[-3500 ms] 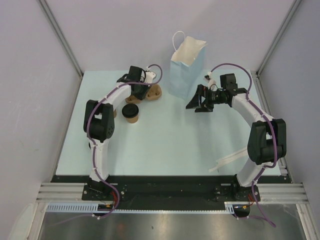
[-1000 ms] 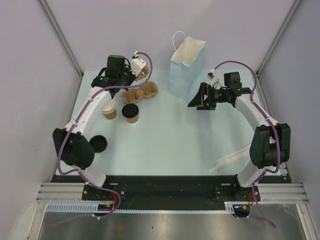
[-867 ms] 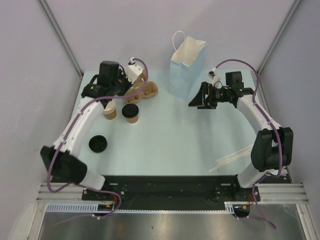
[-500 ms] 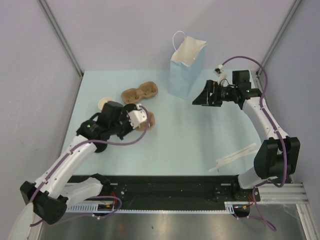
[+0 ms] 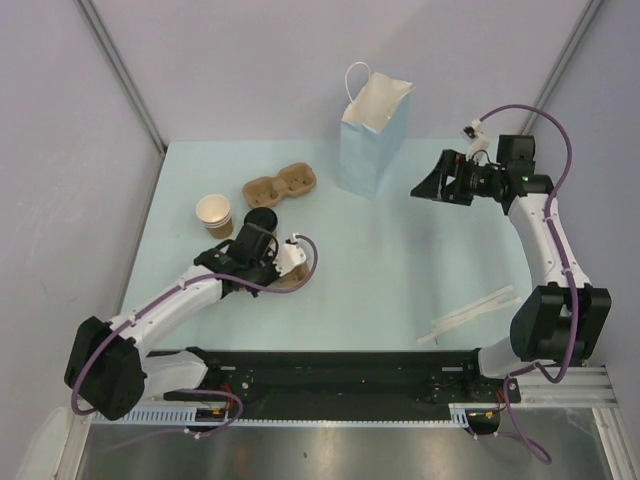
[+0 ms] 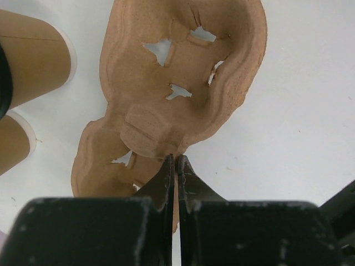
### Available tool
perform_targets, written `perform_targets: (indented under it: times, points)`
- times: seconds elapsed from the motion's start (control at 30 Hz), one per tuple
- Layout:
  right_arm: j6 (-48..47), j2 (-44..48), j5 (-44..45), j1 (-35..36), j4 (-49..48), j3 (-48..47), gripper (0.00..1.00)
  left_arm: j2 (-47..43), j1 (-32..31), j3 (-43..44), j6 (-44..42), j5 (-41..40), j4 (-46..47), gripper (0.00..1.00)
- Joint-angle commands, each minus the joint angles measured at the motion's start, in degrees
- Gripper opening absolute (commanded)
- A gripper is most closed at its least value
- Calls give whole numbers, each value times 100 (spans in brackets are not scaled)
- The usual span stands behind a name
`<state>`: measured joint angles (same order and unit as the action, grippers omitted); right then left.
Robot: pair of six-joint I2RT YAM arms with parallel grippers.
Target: Pack the takeout coffee
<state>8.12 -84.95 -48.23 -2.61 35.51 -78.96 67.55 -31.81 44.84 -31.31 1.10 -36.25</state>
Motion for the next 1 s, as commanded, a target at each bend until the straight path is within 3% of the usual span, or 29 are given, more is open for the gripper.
perform_targets:
  times: [0.0,0.23,0.27,0.37,0.57,0.97]
  points:
    - [-407,-57,357,-55,158,-822,100,240,8,-186,125,-102,531,7]
    - [-93,-356,1034,-55,-192,-1727,100,137,246,121,292,293,-3,62]
    - [-4,-382,1174,-38,-280,-1807,100,84,254,200,283,529,-118,75]
    - [277,-601,1621,102,-492,-2211,100,-188,263,648,345,960,-618,96]
    - [953,-1190,2334,454,-843,-3002,99,-576,272,1561,529,1287,-1077,100]
    - [2000,-2455,2723,956,-1774,-4083,100,-559,386,1747,784,1112,-1007,99]
